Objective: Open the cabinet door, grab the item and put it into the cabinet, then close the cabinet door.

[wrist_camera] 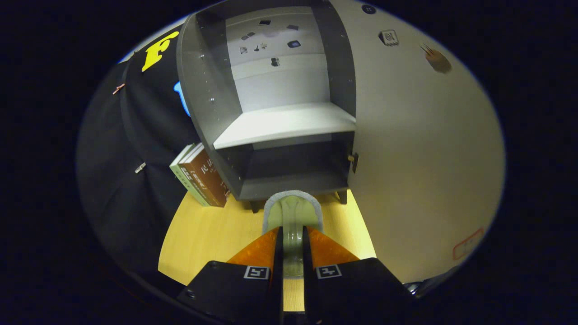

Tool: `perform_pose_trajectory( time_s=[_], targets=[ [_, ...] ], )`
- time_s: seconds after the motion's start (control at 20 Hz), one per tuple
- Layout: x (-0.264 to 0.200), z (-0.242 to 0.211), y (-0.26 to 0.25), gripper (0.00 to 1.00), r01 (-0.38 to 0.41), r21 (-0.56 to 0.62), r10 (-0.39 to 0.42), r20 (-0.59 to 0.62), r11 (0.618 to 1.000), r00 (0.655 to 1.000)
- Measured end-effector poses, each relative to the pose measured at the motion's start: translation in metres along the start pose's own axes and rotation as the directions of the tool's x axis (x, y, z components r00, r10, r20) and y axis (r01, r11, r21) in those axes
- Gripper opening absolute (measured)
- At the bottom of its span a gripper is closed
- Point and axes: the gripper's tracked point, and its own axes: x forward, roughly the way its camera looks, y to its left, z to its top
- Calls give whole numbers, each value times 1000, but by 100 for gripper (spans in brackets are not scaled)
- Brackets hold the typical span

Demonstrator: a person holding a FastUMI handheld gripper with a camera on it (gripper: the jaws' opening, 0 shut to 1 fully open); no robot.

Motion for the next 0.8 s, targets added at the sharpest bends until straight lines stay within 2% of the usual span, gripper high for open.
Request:
perform_pose_trajectory(
  time_s=[0.3,0.5,0.65,0.8],
  targets=[
    [14,105,11,23,-7,-25,9,99,1000,995],
    [43,168,23,23,-8,-44,14,131,999,991],
    [77,198,24,23,9,-36,-4,126,999,992],
    [119,204,14,23,41,-50,-36,93,998,995]
  ],
)
